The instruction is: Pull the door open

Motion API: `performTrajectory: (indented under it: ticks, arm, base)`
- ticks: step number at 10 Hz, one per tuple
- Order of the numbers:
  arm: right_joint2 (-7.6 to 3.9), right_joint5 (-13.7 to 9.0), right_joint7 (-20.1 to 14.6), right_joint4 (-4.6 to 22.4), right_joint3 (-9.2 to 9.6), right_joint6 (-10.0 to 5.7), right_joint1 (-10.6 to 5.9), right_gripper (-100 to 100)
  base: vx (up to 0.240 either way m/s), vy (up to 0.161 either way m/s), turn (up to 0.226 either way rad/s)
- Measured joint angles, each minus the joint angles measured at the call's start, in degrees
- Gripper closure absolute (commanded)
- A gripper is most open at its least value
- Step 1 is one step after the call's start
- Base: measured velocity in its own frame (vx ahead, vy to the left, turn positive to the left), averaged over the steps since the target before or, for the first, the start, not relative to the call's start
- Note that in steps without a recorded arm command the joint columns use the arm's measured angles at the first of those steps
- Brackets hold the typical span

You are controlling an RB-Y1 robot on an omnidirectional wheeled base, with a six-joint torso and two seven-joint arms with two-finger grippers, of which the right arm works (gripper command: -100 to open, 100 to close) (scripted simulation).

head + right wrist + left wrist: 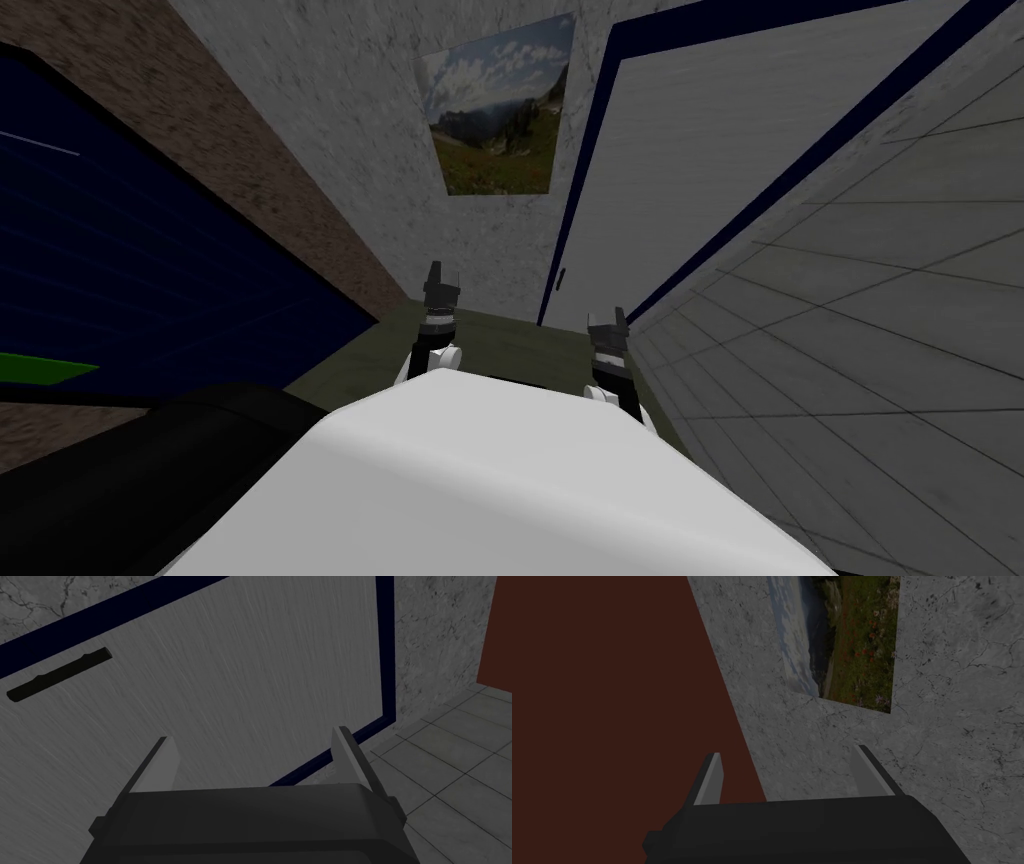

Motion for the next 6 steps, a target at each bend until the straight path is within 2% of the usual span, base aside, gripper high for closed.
performTrajectory:
  ticks: [6]
  arm:
    - [-1.11,-4.54,-7.26,7.15,-0.99,-3.37,-0.79,-100]
  base:
    - [0.096,-0.035,0.146]
